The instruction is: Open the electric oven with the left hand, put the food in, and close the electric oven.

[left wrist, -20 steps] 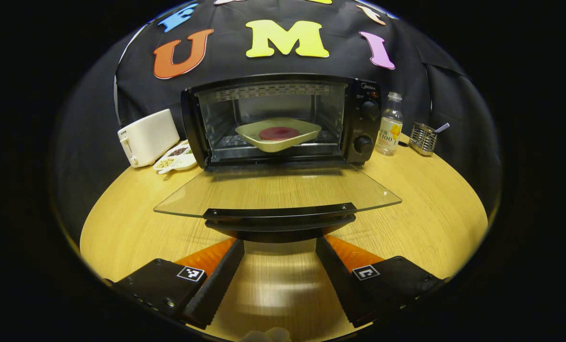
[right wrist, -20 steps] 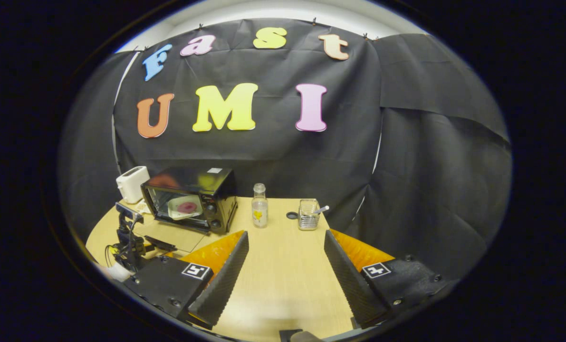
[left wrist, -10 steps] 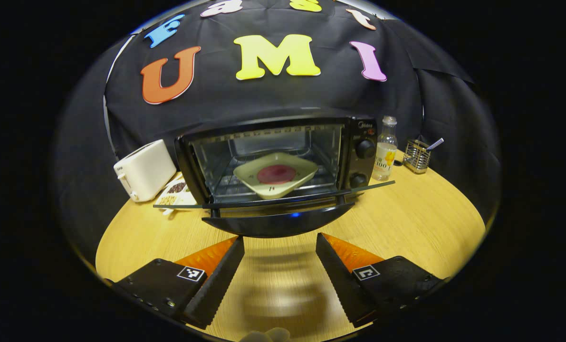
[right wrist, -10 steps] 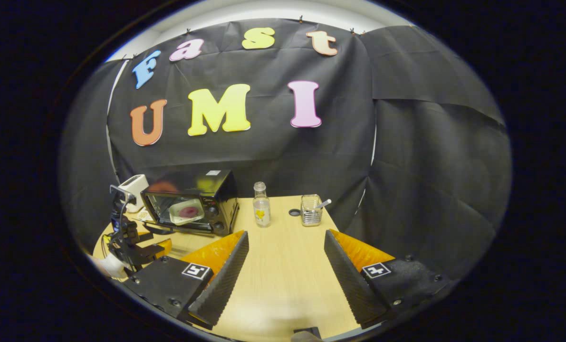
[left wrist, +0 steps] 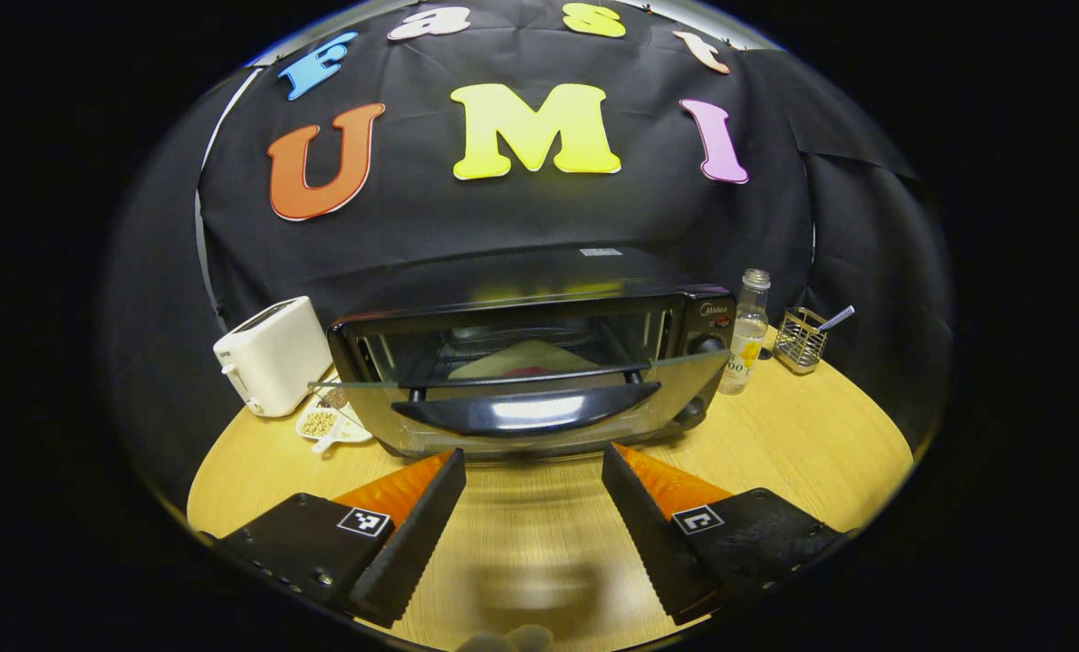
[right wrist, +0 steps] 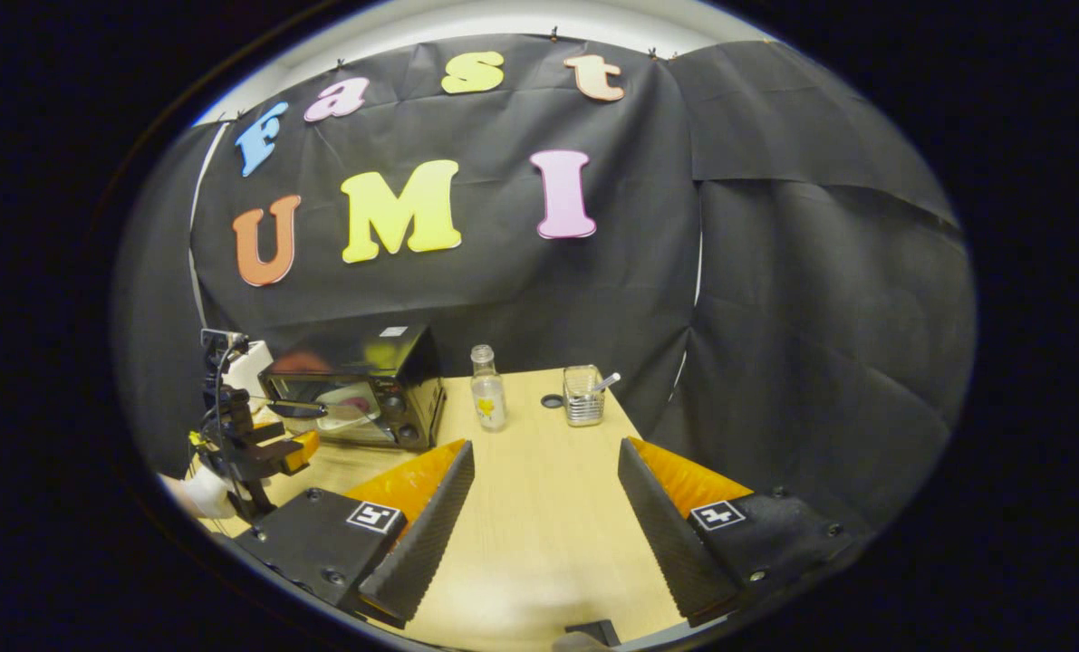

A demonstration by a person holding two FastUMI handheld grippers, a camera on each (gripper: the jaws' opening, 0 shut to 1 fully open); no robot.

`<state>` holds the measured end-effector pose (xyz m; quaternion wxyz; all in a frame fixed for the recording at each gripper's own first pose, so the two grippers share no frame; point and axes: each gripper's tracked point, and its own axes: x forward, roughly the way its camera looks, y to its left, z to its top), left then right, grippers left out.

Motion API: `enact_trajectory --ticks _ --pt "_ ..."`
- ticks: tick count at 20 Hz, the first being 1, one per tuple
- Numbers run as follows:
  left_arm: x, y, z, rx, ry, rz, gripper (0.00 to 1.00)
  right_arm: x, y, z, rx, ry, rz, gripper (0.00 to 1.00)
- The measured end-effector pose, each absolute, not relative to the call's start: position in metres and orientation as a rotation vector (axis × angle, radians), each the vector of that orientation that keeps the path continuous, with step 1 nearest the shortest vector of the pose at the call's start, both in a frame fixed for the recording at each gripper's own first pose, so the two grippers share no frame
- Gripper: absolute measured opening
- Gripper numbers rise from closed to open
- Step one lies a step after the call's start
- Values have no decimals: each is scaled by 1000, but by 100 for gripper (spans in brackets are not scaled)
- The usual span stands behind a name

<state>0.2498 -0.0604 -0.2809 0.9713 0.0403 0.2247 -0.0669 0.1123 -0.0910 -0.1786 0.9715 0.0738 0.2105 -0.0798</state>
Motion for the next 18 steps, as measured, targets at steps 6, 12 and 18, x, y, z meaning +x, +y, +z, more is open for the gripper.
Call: enact_trajectory --ticks 6,12,18 --pt "277 -67 -265 107 419 -146 97 109 -90 -173 126 424 -151 97" --pt "273 -68 -255 75 406 -128 97 100 -95 -171 128 423 -155 100" --pt "218 -61 -226 81 363 -148 97 88 -78 -151 124 379 -131 96"
